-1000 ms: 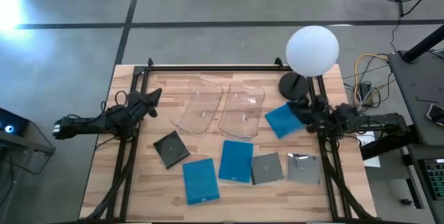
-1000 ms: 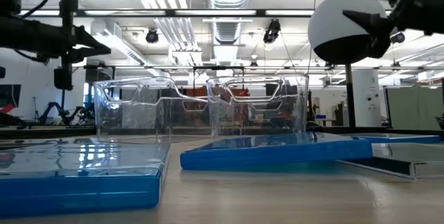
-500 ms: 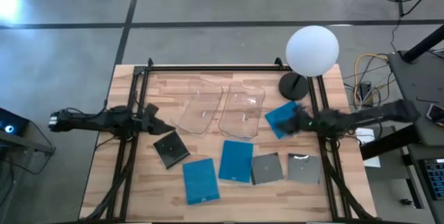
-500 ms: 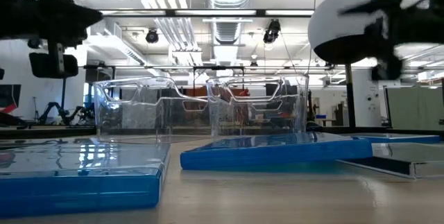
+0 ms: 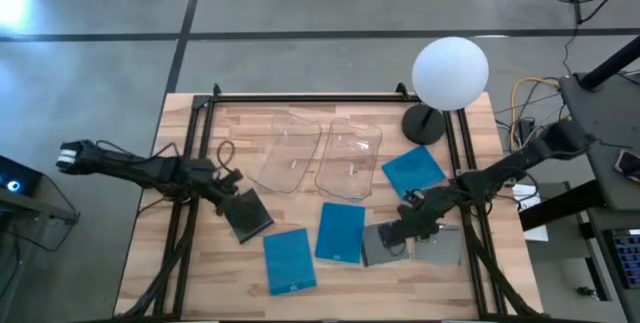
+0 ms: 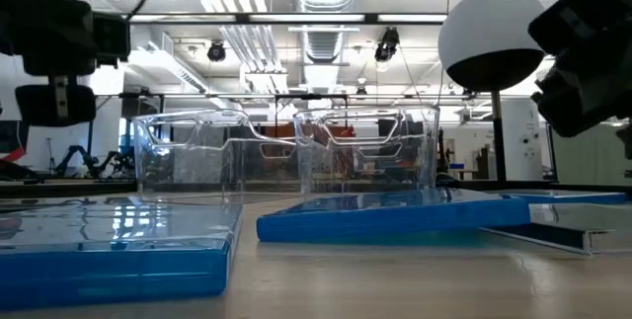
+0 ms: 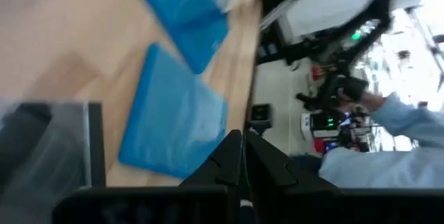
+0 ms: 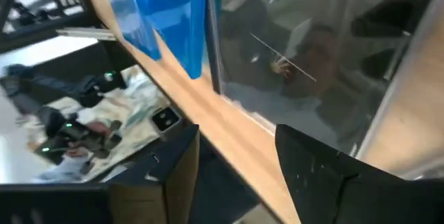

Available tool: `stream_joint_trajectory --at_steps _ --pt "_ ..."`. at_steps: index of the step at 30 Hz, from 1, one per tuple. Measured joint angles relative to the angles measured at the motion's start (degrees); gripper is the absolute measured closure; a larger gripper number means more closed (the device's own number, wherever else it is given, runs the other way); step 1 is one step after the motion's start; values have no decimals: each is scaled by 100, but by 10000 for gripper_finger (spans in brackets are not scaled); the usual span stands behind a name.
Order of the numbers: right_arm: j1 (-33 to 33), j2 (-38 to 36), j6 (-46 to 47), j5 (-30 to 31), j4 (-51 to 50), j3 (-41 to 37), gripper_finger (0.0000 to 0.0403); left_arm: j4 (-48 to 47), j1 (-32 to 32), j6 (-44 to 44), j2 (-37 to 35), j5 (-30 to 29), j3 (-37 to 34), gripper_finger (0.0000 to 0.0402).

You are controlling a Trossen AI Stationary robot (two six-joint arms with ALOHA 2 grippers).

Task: Pick & place jewel cases by type
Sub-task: Put the middle blue blu tray case into the right transparent bin

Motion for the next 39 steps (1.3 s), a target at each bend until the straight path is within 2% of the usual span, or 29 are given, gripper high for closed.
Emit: stream_joint_trajectory --at_steps 4,7,9,14,19,21,25,29,33,36,39 --pt "-41 595 -478 161 -45 299 205 273 -249 79 863 -496 285 401" --pt "-258 974 -714 -179 -194 613 180 -80 -589 694 1501 -1039 840 400" --pt "-360 1189 -1152 -271 -366 947 159 -368 -756 1055 1966 -1117 1266 392" --pt "-538 1728 -2611 -282 -1470 1754 105 -1270 -939 1495 3075 -1149 2012 328" --pt "-868 2151 -3065 -365 -1367 1876 87 -906 -1005 1688 3961 -1146 2533 278" --pt "-1062 2197 -3062 -243 -1044 1813 90 -670 -1010 1923 4306 -1229 2848 275" --pt "-1333 2046 -2884 184 -992 1682 101 -924 -1005 2268 5102 -1517 3552 274" --pt "-1345 1693 -2719 208 -1045 1660 108 -1161 -923 2592 5741 -1560 4268 274" --pt "-1290 1290 -2622 172 -1121 1737 103 -1356 -765 2854 6239 -1562 4655 274" --pt "-1236 1127 -2951 578 -1989 1937 100 -1325 -622 3049 6450 -1595 4794 274" --pt "-1275 1456 -3426 1061 -2523 2077 99 -1327 -503 3289 6621 -1659 4762 274"
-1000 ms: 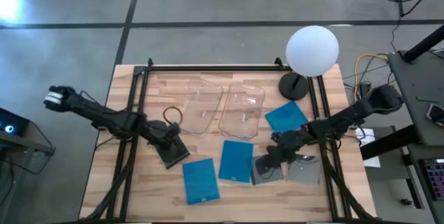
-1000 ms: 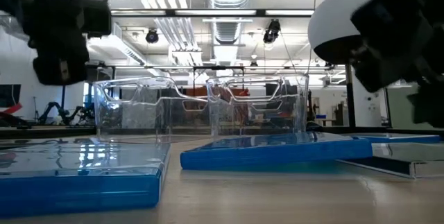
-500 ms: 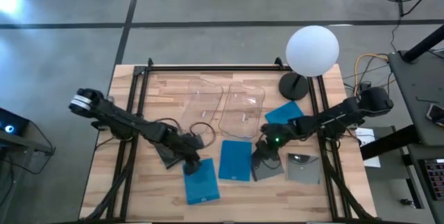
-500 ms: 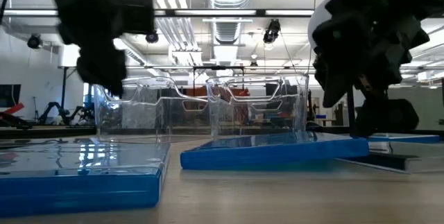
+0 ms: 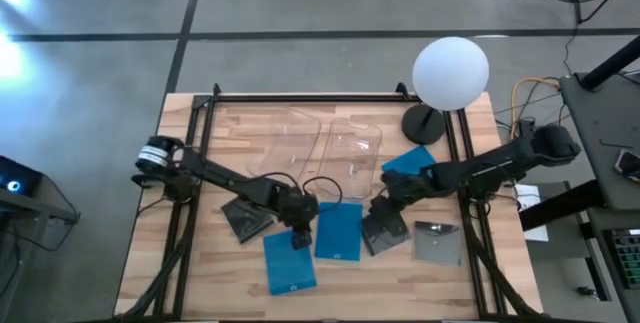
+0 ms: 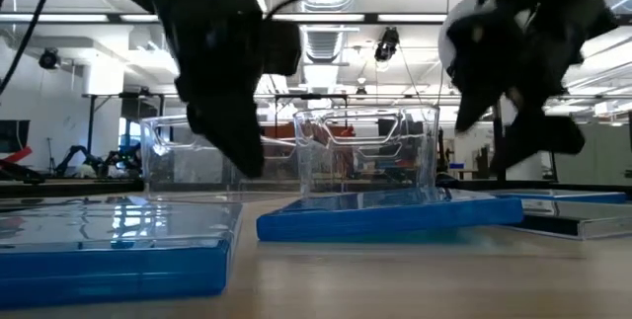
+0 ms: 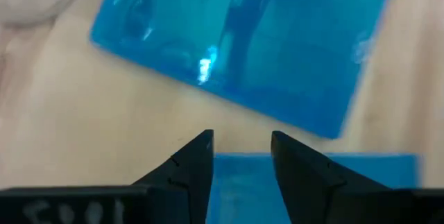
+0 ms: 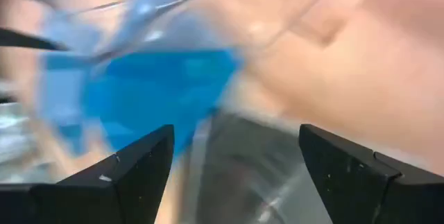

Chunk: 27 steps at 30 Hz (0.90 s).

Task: Pick & place jewel cases by type
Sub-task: Put the middle blue blu tray case into the right transparent bin

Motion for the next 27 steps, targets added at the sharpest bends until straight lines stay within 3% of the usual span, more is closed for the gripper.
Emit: stream_joint_trajectory --at_steps 7,10,16,21,27 --pt "-70 1139 -121 62 1145 300 99 253 25 154 273 100 10 274" --pt "-68 1495 -124 12 1139 544 99 473 -30 51 332 118 20 274" --pt "-59 2152 -271 -461 1534 1021 103 648 -45 95 402 136 -6 274" --pt "-8 2391 -303 -769 1655 1402 113 745 -47 198 456 141 11 274" --pt "10 2171 -210 -788 1667 1672 131 761 -57 226 455 132 13 274"
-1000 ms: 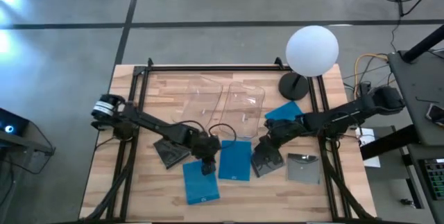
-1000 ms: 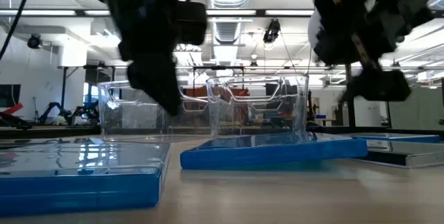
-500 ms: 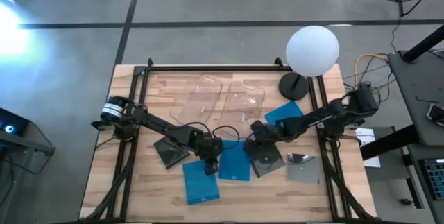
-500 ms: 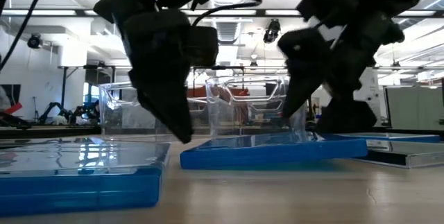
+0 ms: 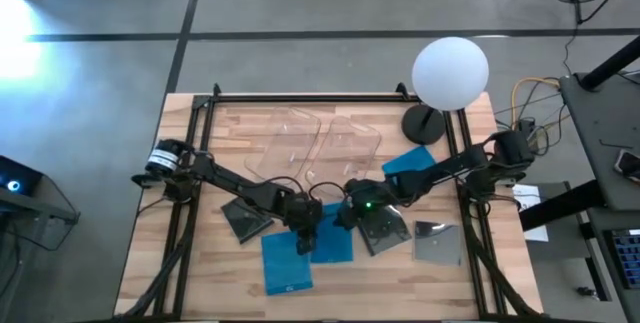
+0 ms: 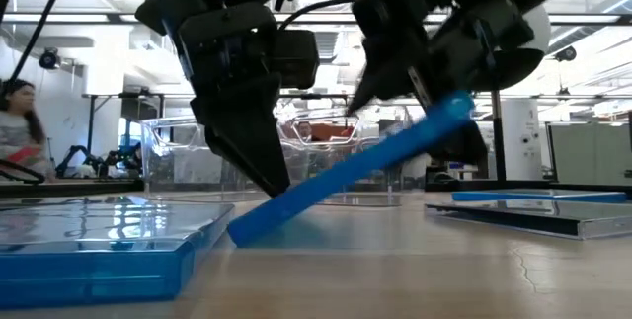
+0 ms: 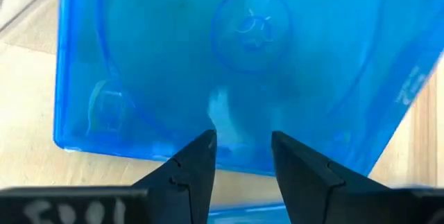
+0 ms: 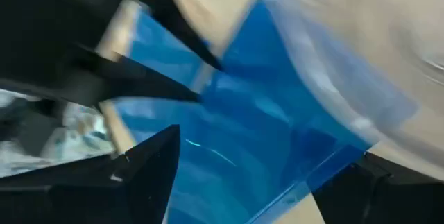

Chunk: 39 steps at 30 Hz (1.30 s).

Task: Pick & place jewel cases by type
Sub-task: Put the middle blue blu tray case into the right transparent bin

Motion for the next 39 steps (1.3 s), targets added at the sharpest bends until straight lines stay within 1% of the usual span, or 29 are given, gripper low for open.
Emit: stream_joint_trajectory --at_steps 4,13,16,18,22,25,27,28,29,30,32,34,35,36,37,39 --pt "84 -173 276 114 -12 94 156 -10 -11 34 -8 -26 -3 274" --pt "382 -6 1623 194 -6 29 248 -14 -15 201 -8 -122 -13 274" --pt "440 -32 1882 266 -9 53 286 -41 -35 252 -13 -179 -13 274" --pt "504 -112 2068 410 -112 49 317 -270 -76 248 -115 -198 -13 274" --pt "700 -382 2255 511 -262 20 376 -794 -263 288 -584 -351 -20 274" --pt "852 -756 2441 698 -533 7 380 -1209 -441 274 -1058 -657 -17 274" --pt "948 -1146 2664 736 -640 7 377 -1515 -576 166 -1354 -875 -18 274" --pt "1010 -1385 2774 880 -670 7 376 -1633 -631 83 -1494 -963 -20 274" --pt "1062 -1660 2891 1100 -668 7 376 -1702 -697 -17 -1645 -1061 -17 274" --pt "1115 -1975 2979 1443 -711 9 376 -1797 -777 -100 -1788 -1177 -17 274" --pt "1131 -2612 3023 2363 -1076 19 375 -1846 -863 -317 -2036 -1307 -17 274" --pt "882 -3090 2955 3149 -1911 37 375 -1865 -937 -491 -2246 -1514 -17 274" --pt "625 -3225 2868 3300 -2450 35 375 -1856 -945 -553 -2352 -1625 -17 274" --pt "296 -3281 2724 3311 -2895 17 374 -1859 -946 -610 -2449 -1772 -17 274" --pt "-48 -3276 2507 3198 -3142 2 373 -1893 -947 -649 -2546 -1897 -17 274" --pt "-712 -3119 1886 2668 -3024 -37 366 -1939 -945 -729 -2700 -1989 -17 274"
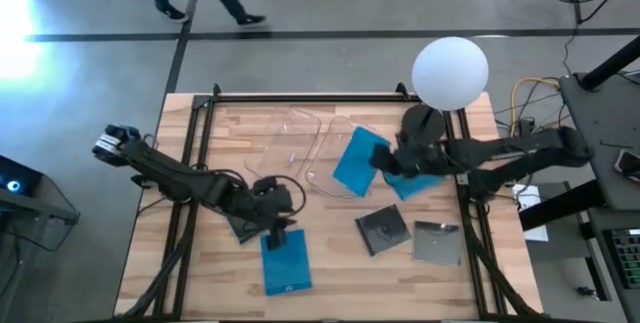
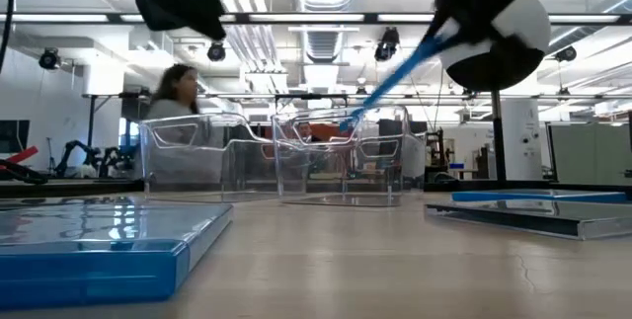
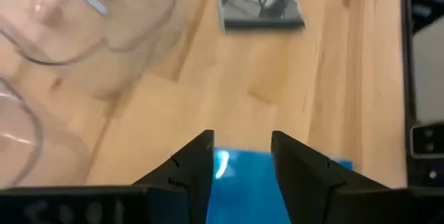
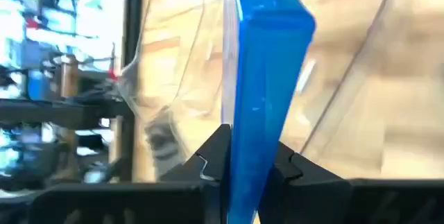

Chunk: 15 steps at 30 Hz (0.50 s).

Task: Pick & place jewel cases by type
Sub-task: Put the middle blue blu tray case into the right transparent bin

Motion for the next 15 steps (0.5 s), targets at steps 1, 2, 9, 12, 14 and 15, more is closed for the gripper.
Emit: stream_joint_trajectory --at_steps 1,2,9,12,14,15 --pt "-282 85 -361 -226 287 -2 360 -57 0 -42 -67 -26 1 274" --pt "-520 206 -666 -401 582 21 353 -169 -2 -79 -123 -46 2 274" --pt "-1391 1426 -935 -1776 1129 20 279 -1064 -144 -779 -285 -41 2 274" --pt "-1161 1721 -870 -2118 1116 22 240 -1421 -313 -1040 -276 -37 -13 274" --pt "-880 1670 -1112 -2136 971 50 216 -1419 -457 -1183 -276 22 -120 274" --pt "-703 1551 -1294 -2126 853 101 206 -1416 -550 -1263 -275 56 -209 274"
